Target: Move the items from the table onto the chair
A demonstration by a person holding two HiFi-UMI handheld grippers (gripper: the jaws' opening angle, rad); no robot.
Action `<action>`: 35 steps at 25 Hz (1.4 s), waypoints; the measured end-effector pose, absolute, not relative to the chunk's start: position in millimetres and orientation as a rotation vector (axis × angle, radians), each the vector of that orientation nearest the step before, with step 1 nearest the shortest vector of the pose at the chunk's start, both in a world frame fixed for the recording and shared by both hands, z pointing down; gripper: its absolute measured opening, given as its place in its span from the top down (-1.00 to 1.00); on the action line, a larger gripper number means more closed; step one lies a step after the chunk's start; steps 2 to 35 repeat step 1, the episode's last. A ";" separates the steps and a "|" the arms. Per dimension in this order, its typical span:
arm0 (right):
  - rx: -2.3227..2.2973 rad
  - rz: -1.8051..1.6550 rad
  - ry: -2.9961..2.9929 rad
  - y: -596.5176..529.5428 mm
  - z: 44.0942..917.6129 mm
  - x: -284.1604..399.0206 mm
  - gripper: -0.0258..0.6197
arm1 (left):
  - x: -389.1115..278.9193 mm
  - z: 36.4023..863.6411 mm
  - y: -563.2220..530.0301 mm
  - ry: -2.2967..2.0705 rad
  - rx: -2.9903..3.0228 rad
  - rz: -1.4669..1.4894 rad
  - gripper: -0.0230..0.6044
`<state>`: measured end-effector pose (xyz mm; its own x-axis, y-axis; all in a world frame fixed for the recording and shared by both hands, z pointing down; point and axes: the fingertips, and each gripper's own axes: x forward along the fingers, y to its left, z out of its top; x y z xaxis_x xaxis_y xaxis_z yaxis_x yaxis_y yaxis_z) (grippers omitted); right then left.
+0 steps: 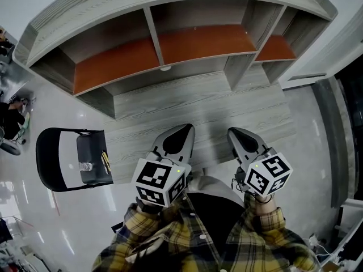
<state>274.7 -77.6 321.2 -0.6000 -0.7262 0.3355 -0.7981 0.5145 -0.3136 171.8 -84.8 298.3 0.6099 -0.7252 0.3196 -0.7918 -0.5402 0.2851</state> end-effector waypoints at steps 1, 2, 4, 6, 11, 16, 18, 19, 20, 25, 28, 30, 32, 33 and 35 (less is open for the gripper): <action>1.312 0.660 -2.593 -77.6 320.5 274.5 0.87 | 172.4 296.7 -85.7 -1.210 2.446 0.232 0.92; 1.312 0.660 -2.593 -77.6 320.5 274.5 0.87 | 172.4 296.7 -85.7 -1.210 2.446 0.232 0.92; 1.312 0.660 -2.593 -77.6 320.5 274.5 0.87 | 172.4 296.7 -85.7 -1.210 2.446 0.232 0.92; 1.312 0.660 -2.593 -77.6 320.5 274.5 0.87 | 172.4 296.7 -85.7 -1.210 2.446 0.232 0.92; 1.312 0.660 -2.593 -77.6 320.5 274.5 0.87 | 172.4 296.7 -85.7 -1.210 2.446 0.232 0.92; 1.312 0.660 -2.593 -77.6 320.5 274.5 0.87 | 172.4 296.7 -85.7 -1.210 2.446 0.232 0.92; 1.312 0.660 -2.593 -77.6 320.5 274.5 0.87 | 172.4 296.7 -85.7 -1.210 2.446 0.232 0.92; 1.312 0.660 -2.593 -77.6 320.5 274.5 0.87 | 172.4 296.7 -85.7 -1.210 2.446 0.232 0.92; 1.312 0.660 -2.593 -77.6 320.5 274.5 0.87 | 172.4 296.7 -85.7 -1.210 2.446 0.232 0.92; 1.312 0.660 -2.593 -77.6 320.5 274.5 0.87 | 172.4 296.7 -85.7 -1.210 2.446 0.232 0.92; 1.312 0.660 -2.593 -77.6 320.5 274.5 0.87 | 172.4 296.7 -85.7 -1.210 2.446 0.232 0.92; 1.312 0.660 -2.593 -77.6 320.5 274.5 0.87 | 172.4 296.7 -85.7 -1.210 2.446 0.232 0.92; 1.312 0.660 -2.593 -77.6 320.5 274.5 0.87 | 172.4 296.7 -85.7 -1.210 2.446 0.232 0.92; 1.312 0.660 -2.593 -77.6 320.5 274.5 0.87 | 172.4 296.7 -85.7 -1.210 2.446 0.232 0.92; 1.312 0.660 -2.593 -77.6 320.5 274.5 0.87 | 172.4 296.7 -85.7 -1.210 2.446 0.232 0.92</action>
